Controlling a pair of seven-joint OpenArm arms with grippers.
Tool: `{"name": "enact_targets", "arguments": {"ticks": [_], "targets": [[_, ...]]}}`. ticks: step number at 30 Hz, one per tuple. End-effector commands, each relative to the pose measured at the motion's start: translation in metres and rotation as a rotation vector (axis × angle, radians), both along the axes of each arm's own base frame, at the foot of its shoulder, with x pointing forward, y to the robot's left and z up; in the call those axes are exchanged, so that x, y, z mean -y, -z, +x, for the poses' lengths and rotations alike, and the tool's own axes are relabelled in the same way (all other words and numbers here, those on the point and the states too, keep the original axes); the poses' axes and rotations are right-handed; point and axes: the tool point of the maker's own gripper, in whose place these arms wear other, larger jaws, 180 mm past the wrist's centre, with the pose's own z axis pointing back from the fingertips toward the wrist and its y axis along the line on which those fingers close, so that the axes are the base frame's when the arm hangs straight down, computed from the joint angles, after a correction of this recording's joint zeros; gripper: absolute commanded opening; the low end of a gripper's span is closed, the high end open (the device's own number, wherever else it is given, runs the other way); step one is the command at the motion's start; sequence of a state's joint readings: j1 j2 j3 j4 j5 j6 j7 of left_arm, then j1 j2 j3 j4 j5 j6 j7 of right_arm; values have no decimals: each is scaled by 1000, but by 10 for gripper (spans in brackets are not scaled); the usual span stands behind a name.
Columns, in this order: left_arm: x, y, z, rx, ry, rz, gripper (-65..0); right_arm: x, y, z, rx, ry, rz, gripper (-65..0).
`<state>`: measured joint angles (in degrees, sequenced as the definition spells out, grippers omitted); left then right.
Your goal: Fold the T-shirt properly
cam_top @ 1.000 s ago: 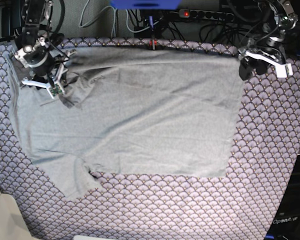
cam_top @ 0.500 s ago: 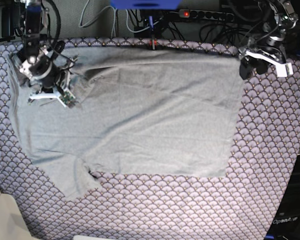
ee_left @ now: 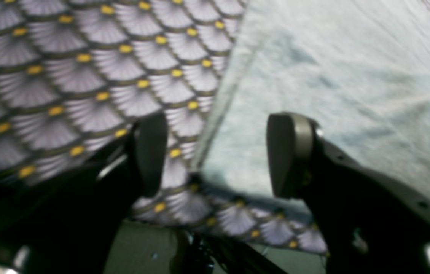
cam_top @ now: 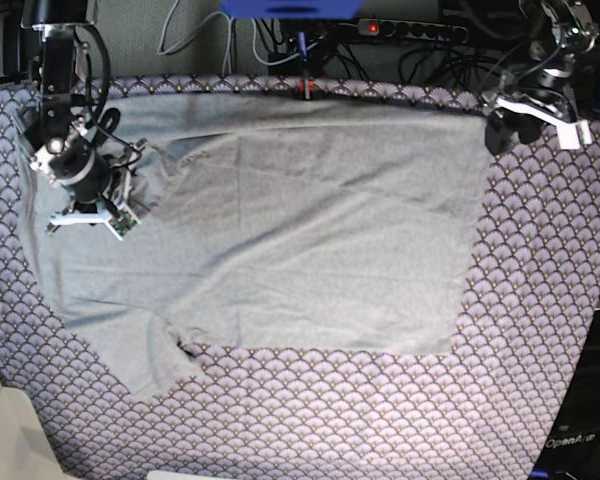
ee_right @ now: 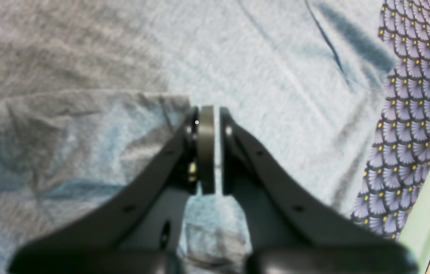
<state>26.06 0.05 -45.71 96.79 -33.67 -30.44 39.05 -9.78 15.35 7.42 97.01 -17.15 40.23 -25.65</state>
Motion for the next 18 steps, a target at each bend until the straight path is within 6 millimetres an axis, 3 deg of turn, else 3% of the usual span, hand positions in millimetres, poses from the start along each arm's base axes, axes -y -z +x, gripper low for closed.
{"name": "enact_targets", "arguments": {"ticks": [1,8,13,18], "targets": [[-3,-11,5,43,4,12,-245,1,-5,1,20,-3,6,-584],[-1,-12,7,48,9,8,-245,1,1,-7,-1,-1,8,-411],[-2,-12,7,46,6,11,-245,1,1,-7,-1,0,8,-390],[-2,-11,4,41,7,12,-245,7,22,-10,-58,23,21,-391]]}}
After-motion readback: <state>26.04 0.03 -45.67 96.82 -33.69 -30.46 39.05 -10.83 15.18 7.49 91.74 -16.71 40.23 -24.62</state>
